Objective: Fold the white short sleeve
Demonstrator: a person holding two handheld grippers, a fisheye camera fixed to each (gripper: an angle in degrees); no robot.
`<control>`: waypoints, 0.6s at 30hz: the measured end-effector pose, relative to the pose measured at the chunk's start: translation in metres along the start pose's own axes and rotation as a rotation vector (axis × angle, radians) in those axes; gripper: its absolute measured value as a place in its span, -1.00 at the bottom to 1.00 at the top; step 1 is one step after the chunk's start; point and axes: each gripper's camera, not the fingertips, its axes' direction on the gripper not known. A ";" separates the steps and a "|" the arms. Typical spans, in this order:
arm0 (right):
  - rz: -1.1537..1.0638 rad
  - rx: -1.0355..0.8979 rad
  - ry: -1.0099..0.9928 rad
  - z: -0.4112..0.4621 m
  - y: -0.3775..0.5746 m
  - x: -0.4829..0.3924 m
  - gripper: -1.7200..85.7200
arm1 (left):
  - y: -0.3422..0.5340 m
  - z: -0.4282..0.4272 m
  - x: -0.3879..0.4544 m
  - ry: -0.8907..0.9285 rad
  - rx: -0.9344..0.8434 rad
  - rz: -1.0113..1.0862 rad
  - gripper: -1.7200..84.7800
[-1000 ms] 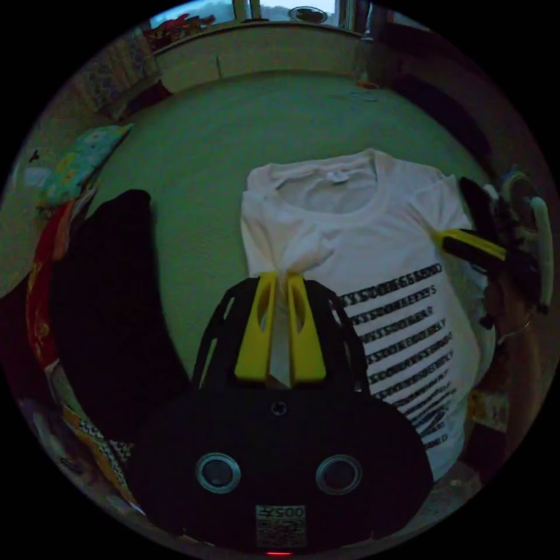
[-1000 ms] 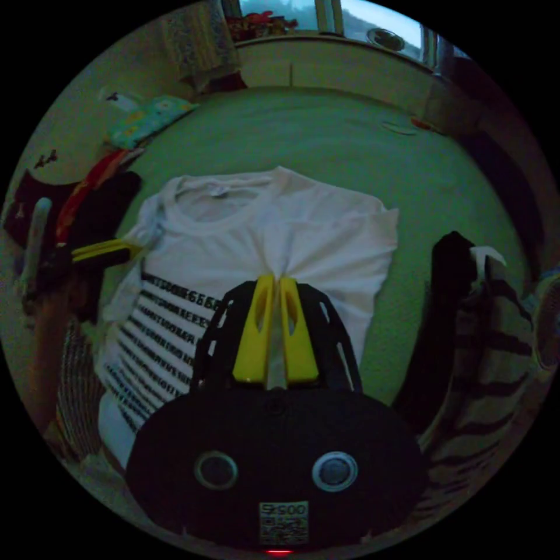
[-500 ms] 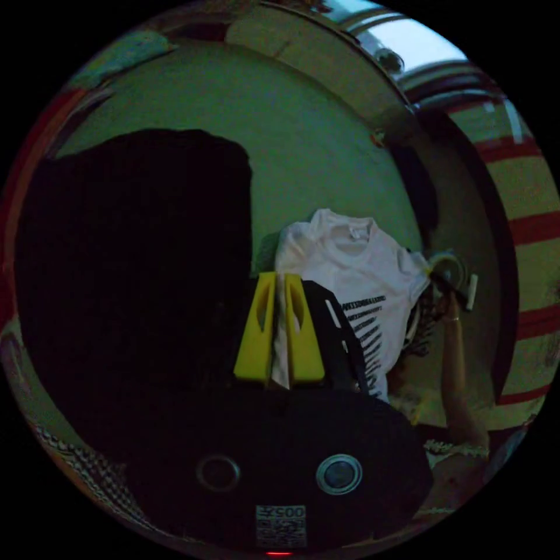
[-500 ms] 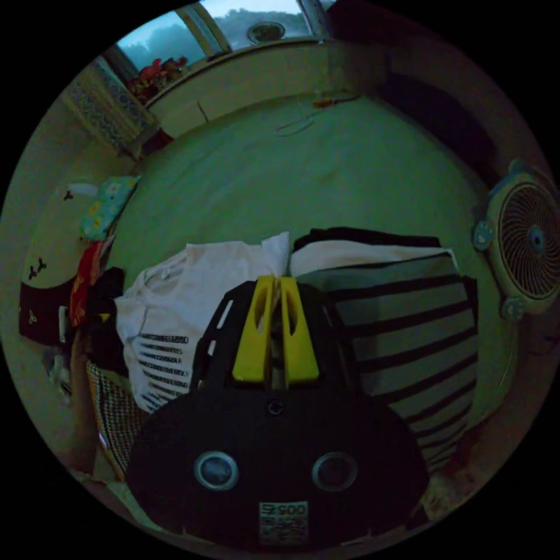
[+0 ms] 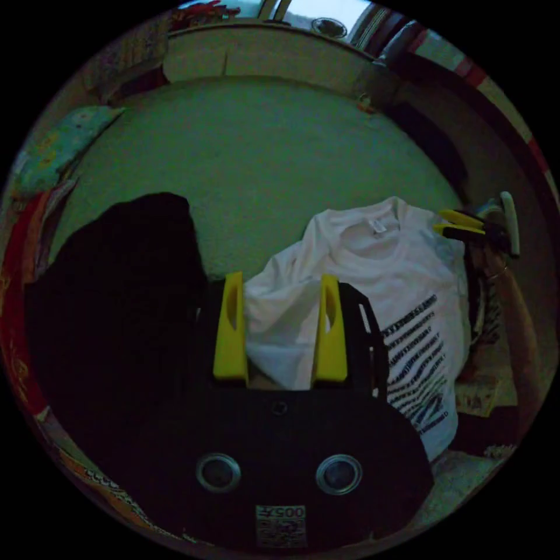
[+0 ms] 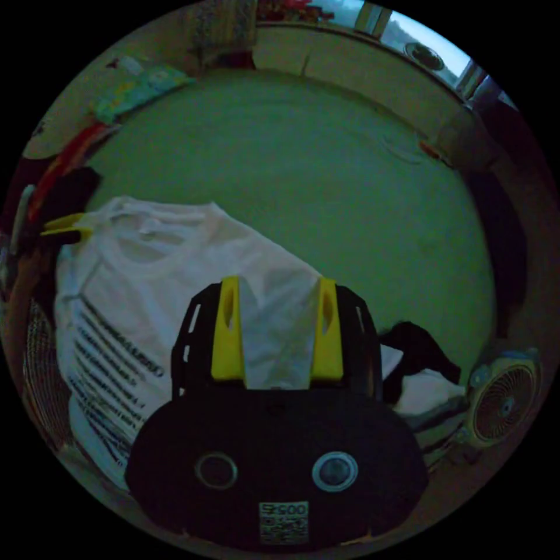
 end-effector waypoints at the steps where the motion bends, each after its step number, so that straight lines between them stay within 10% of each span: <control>1: 0.032 0.048 -0.022 0.002 0.004 -0.002 -0.64 | 0.005 -0.001 0.005 -0.037 0.022 -0.003 -0.65; 5: -0.009 0.123 0.015 -0.001 0.025 -0.025 -0.96 | 0.024 -0.009 0.017 -0.042 0.034 0.059 -0.78; 18: 0.245 0.268 0.105 -0.102 -0.028 -0.006 -0.94 | 0.008 -0.105 0.055 -0.282 0.182 0.100 -0.82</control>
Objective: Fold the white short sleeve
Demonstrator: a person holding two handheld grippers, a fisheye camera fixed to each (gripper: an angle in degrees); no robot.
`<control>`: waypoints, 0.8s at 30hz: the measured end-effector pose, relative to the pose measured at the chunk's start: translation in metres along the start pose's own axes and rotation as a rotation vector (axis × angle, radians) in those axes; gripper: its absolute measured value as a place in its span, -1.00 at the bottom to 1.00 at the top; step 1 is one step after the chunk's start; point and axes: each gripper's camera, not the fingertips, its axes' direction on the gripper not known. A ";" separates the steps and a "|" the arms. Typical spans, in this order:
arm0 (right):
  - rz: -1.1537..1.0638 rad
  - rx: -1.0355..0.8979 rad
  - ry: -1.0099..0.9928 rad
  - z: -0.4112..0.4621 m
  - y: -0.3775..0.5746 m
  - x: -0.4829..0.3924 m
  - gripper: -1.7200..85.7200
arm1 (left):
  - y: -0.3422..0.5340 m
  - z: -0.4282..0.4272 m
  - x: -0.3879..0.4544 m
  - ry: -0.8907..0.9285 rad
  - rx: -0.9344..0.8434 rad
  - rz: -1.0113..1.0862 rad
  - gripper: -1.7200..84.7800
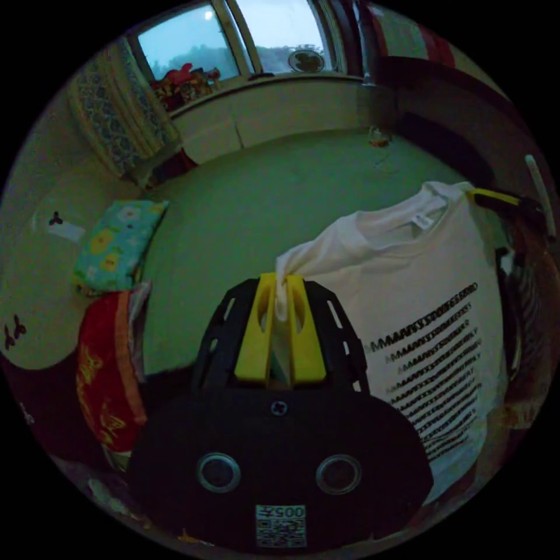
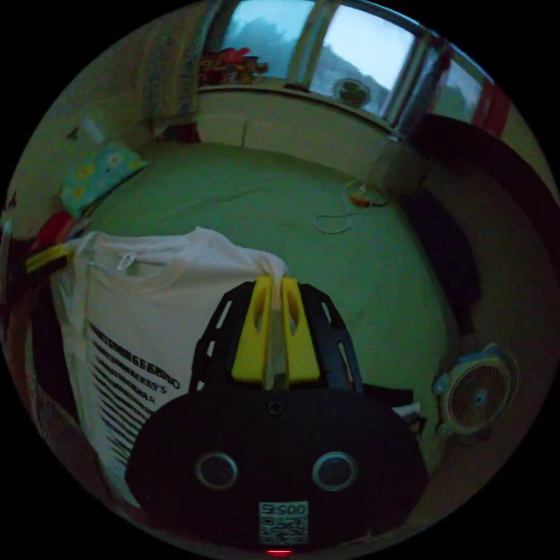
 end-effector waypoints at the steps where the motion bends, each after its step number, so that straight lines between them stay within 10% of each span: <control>1: 0.027 -0.038 -0.005 0.000 0.003 -0.001 -0.91 | 0.003 0.001 0.000 -0.003 -0.066 -0.022 -0.79; 10: -0.207 -0.098 -0.181 -0.043 0.230 -0.014 -0.82 | 0.207 -0.039 0.017 0.148 -0.047 -0.123 -0.77; 24: 0.111 -0.184 -0.261 -0.096 0.507 -0.007 -0.65 | 0.560 -0.121 0.131 0.316 -0.096 -0.328 -0.70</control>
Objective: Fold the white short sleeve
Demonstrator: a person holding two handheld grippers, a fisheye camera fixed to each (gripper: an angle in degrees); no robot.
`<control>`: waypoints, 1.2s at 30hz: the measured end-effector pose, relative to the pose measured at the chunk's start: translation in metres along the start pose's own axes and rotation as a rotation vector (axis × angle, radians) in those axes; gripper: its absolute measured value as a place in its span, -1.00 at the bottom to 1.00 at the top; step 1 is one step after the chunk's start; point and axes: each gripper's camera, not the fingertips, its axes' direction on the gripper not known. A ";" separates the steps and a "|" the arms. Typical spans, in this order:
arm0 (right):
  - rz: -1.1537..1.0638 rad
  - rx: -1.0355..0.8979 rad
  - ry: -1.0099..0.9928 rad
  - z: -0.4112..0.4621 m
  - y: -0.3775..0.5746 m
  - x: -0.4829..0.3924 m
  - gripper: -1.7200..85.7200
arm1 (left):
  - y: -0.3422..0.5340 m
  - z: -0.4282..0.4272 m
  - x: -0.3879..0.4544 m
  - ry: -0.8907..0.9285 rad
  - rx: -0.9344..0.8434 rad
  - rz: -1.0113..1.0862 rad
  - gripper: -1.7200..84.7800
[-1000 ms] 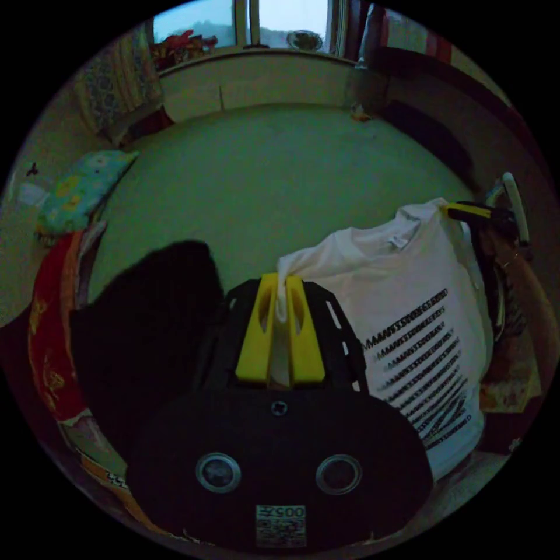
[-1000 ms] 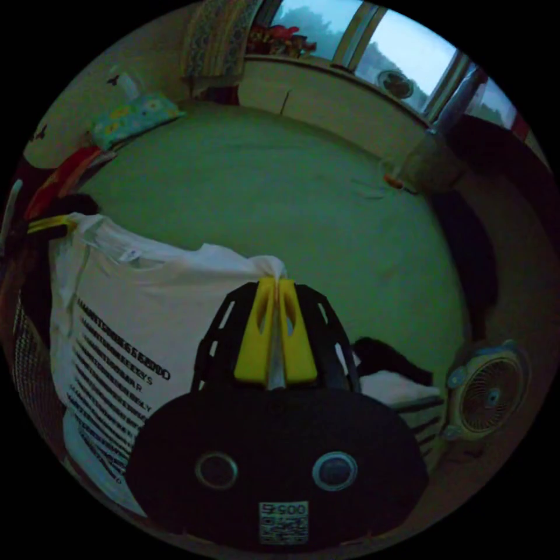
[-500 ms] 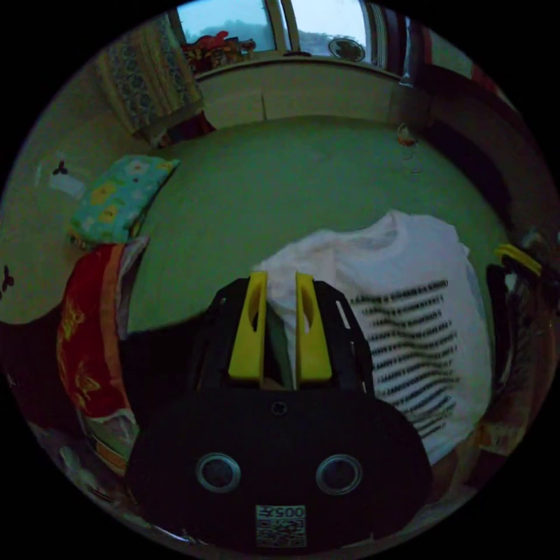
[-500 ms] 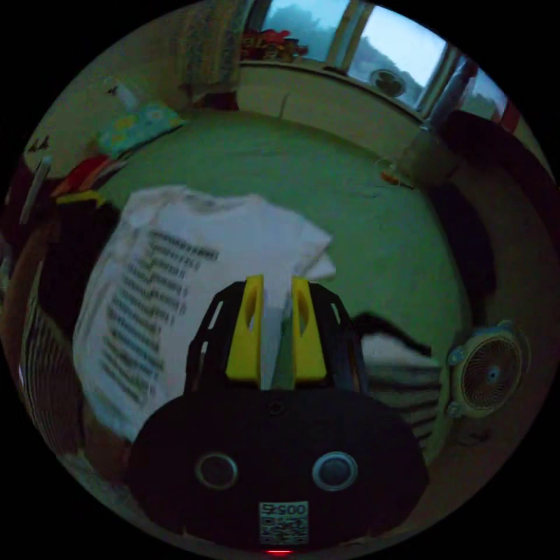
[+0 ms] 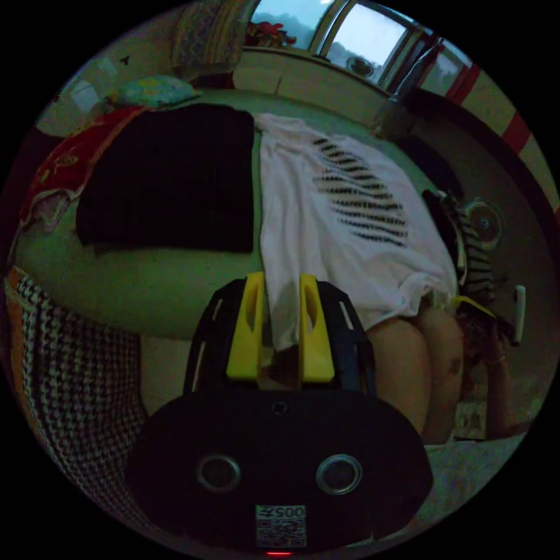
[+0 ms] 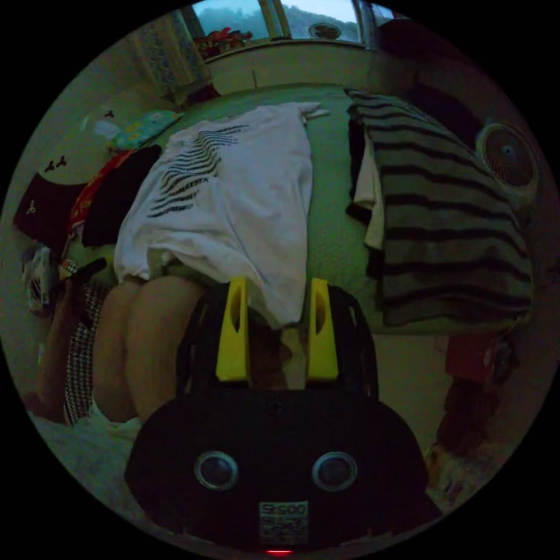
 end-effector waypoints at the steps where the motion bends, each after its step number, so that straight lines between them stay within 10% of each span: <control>1: 0.008 -0.018 0.018 0.005 0.008 -0.001 -0.66 | 0.017 0.005 0.003 0.001 -0.032 -0.012 -0.67; 10: -0.011 -0.009 0.146 -0.017 0.050 -0.014 -0.98 | 0.111 -0.022 0.043 -0.106 -0.095 0.039 -0.90; 23: 0.287 -0.120 0.125 0.007 0.177 0.046 -0.94 | 0.284 -0.034 0.040 -0.159 -0.141 -0.154 -0.95; 36: 0.144 0.195 -0.034 -0.040 0.119 -0.090 -0.98 | 0.333 -0.052 0.187 0.040 0.178 -0.155 -0.97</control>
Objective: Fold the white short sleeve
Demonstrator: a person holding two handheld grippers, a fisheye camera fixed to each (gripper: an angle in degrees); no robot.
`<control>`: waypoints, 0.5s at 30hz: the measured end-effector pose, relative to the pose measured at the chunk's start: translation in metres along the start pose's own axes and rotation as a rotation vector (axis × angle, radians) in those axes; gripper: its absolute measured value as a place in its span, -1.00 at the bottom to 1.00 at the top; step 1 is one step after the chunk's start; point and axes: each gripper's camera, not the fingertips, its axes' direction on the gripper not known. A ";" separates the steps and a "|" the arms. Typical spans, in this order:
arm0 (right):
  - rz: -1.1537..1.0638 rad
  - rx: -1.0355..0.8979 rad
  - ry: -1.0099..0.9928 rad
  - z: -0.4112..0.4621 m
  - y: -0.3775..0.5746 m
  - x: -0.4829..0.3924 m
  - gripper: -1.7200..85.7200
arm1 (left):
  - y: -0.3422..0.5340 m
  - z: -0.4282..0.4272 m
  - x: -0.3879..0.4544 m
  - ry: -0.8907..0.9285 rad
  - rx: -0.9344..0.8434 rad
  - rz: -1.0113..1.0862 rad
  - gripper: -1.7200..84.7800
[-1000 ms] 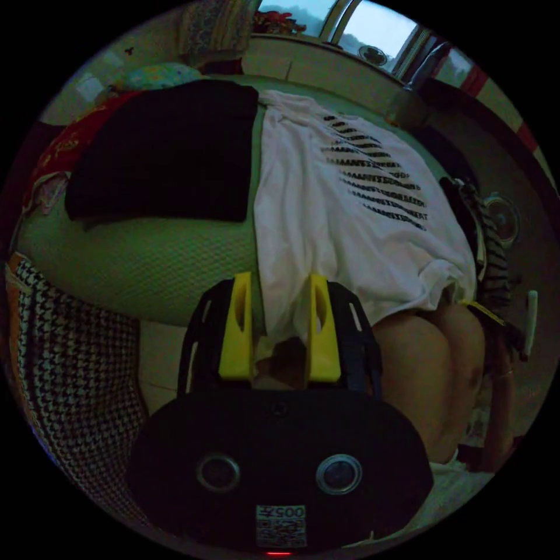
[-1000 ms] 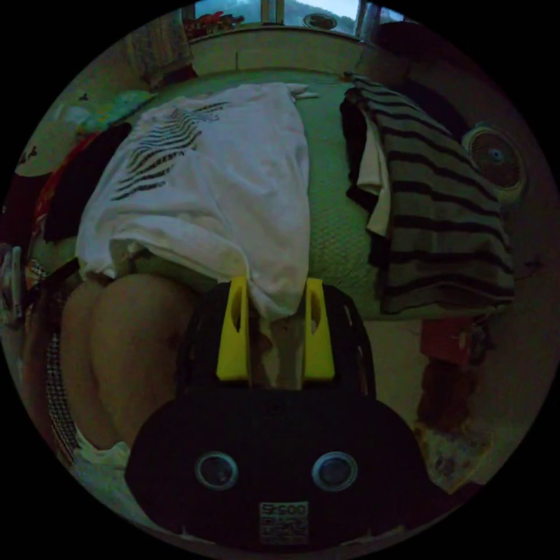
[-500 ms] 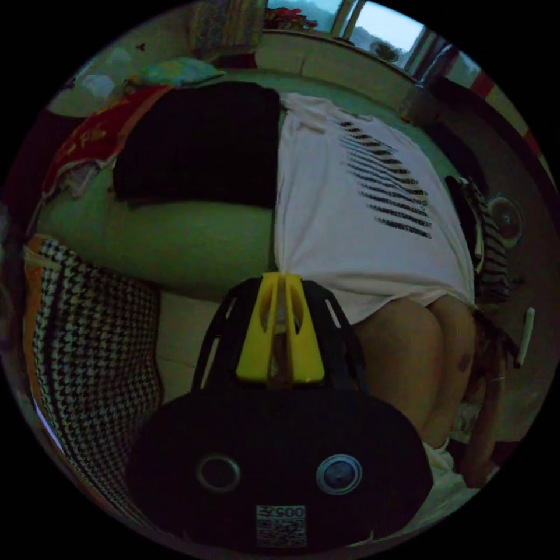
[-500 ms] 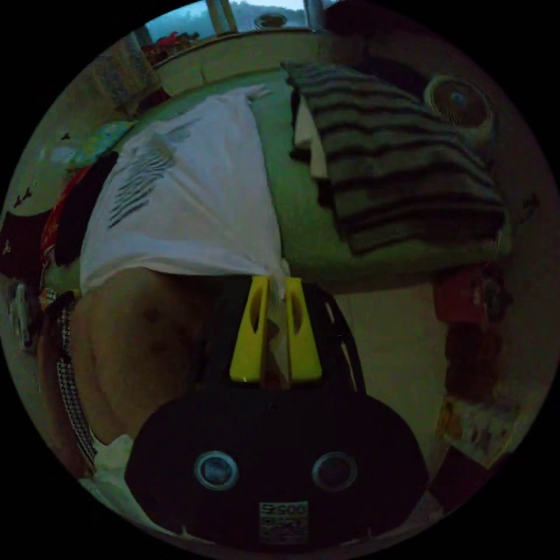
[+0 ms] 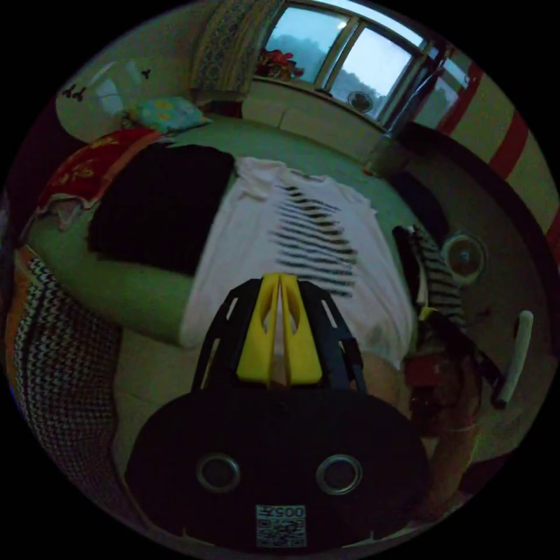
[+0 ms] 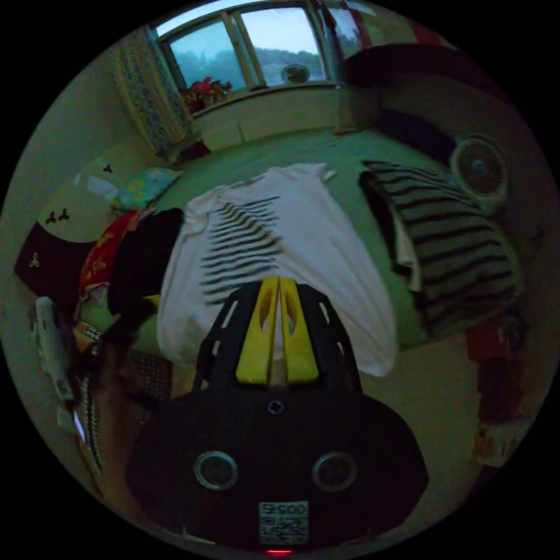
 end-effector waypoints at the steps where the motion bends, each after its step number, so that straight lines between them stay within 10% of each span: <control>1: 0.020 -0.010 0.035 0.016 -0.001 -0.009 -0.98 | 0.004 0.014 0.014 -0.061 -0.043 -0.024 -0.97; 6: 0.079 -0.115 0.155 0.054 0.023 -0.012 -0.98 | 0.037 0.045 0.050 -0.282 -0.119 -0.059 -0.98; 15: 0.054 -0.025 0.042 0.056 0.045 -0.005 -0.98 | 0.090 0.049 0.062 -0.106 -0.040 -0.121 -0.98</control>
